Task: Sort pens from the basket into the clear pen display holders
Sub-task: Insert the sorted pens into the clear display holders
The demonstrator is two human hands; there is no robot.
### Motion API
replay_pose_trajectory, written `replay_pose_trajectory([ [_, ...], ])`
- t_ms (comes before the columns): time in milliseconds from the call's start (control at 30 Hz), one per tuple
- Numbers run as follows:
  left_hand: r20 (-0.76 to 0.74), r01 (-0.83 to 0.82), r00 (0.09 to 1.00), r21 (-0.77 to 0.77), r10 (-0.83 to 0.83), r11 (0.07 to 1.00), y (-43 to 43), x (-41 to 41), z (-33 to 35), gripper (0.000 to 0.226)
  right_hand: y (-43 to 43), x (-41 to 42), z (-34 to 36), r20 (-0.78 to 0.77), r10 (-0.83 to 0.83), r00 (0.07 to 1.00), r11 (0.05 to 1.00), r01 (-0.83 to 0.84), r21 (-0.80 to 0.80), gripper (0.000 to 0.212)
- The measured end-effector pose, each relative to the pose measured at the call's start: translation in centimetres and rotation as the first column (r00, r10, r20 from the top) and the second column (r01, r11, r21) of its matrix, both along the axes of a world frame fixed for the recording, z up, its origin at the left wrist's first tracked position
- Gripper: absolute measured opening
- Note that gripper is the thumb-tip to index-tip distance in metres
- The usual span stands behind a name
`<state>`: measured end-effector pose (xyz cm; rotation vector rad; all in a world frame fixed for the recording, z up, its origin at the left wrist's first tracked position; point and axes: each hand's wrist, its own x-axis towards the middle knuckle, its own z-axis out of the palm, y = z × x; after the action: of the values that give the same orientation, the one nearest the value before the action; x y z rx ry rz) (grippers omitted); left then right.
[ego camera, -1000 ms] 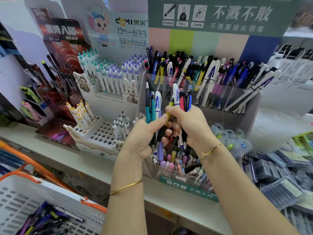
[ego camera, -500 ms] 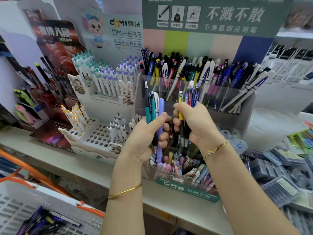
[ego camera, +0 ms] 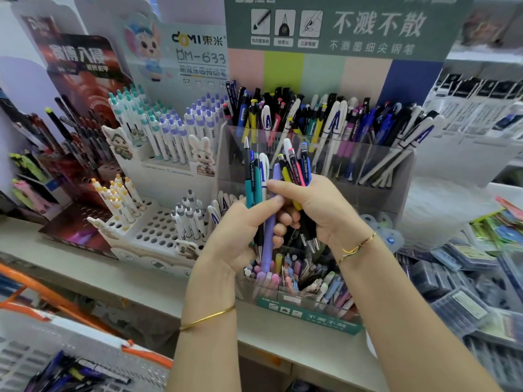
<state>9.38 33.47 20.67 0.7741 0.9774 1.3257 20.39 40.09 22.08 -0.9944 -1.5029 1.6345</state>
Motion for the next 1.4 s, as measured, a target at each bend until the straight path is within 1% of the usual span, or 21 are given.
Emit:
replay_pose_trajectory([
  [100,0.053,-0.035,0.998,-0.053,0.037,0.998,0.0,-0.2,0.0,0.026,0.1,-0.1,0.0,-0.060,-0.145,0.988,0.989,0.147,0.034,0.017],
  [167,0.029,-0.039,0.999,-0.076,0.041,0.996,-0.1,-0.3,0.0,0.027,0.5,0.0,0.2,-0.097,-0.227,0.969,0.972,0.232,0.044,0.011],
  [233,-0.017,-0.064,0.998,-0.100,0.063,0.993,-0.2,-0.2,-0.3,0.023,0.9,0.4,0.6,-0.115,-0.268,0.957,0.960,0.275,0.050,0.009],
  [267,-0.057,-0.089,0.995,-0.103,0.083,0.991,-0.1,-0.2,-0.5,0.020,1.1,0.6,0.6,-0.099,-0.272,0.957,0.958,0.280,0.071,0.008],
  [333,-0.199,-0.132,0.973,-0.084,0.114,0.988,0.0,-0.5,-0.9,0.020,1.2,0.7,0.7,-0.058,-0.247,0.967,0.962,0.252,0.106,0.009],
  [367,-0.250,-0.133,0.962,-0.071,0.112,0.989,0.1,-0.5,-1.1,0.021,1.1,0.7,0.6,-0.061,-0.228,0.972,0.968,0.233,0.095,0.010],
  [400,-0.252,-0.110,0.963,-0.059,0.092,0.992,0.1,-0.5,-1.1,0.022,1.1,0.6,0.5,-0.079,-0.213,0.974,0.973,0.218,0.070,0.011],
  [500,-0.080,0.025,0.996,-0.021,-0.026,0.999,0.0,-0.3,-0.7,0.030,0.7,0.2,0.0,-0.124,-0.162,0.979,0.987,0.164,-0.001,0.011],
  [533,-0.037,0.056,0.998,-0.017,-0.056,0.998,0.0,-0.2,-0.5,0.029,0.7,0.1,-0.1,-0.132,-0.126,0.983,0.992,0.124,-0.020,0.009],
  [633,0.026,0.115,0.993,-0.031,-0.114,0.993,-0.2,-0.3,-0.3,0.026,0.5,0.1,-0.2,-0.123,0.020,0.992,0.999,-0.026,-0.040,0.010],
  [700,0.034,0.137,0.990,-0.030,-0.136,0.990,-0.3,-0.4,-0.2,0.026,0.4,0.2,-0.2,-0.100,0.056,0.993,0.998,-0.060,-0.037,0.013],
  [767,0.028,0.121,0.992,-0.028,-0.120,0.992,-0.2,-0.4,-0.2,0.026,0.4,0.1,-0.2,-0.094,0.014,0.995,1.000,-0.016,-0.014,0.010],
  [867,0.032,0.024,0.999,-0.021,-0.023,0.999,-0.1,-0.5,-0.4,0.030,0.4,-0.2,-0.5,-0.115,-0.137,0.984,0.988,0.145,0.061,0.012],
  [933,0.039,-0.032,0.999,-0.031,0.033,0.999,0.0,-0.6,-0.4,0.032,0.5,-0.3,-0.5,-0.132,-0.189,0.973,0.974,0.202,0.098,0.012],
  [1033,0.012,-0.042,0.999,-0.043,0.043,0.998,-0.1,-0.9,-0.3,0.032,0.8,-0.1,-0.4,-0.140,-0.232,0.963,0.960,0.250,0.128,0.008],
  [1133,-0.061,-0.033,0.998,-0.031,0.031,0.999,-0.1,-1.1,-0.2,0.036,1.2,0.1,-0.7,-0.088,-0.296,0.951,0.940,0.306,0.149,0.016],
  [1200,-0.062,-0.021,0.998,-0.061,0.018,0.998,-0.2,-1.0,-0.1,0.038,1.2,0.1,-0.7,-0.054,-0.319,0.946,0.930,0.324,0.172,0.017],
  [1267,-0.088,-0.049,0.995,-0.091,0.041,0.995,-0.1,-1.1,-0.3,0.034,1.2,0.2,-0.5,-0.076,-0.324,0.943,0.934,0.332,0.136,0.018],
  [1333,-0.124,-0.074,0.990,-0.096,0.062,0.993,0.0,-1.2,-0.5,0.028,1.2,0.5,-0.2,-0.089,-0.296,0.951,0.946,0.305,0.111,0.017],
  [1400,-0.178,-0.044,0.984,-0.091,0.027,0.995,0.2,-1.1,-0.6,0.025,1.1,0.7,0.0,-0.076,-0.246,0.966,0.960,0.253,0.122,0.012],
])
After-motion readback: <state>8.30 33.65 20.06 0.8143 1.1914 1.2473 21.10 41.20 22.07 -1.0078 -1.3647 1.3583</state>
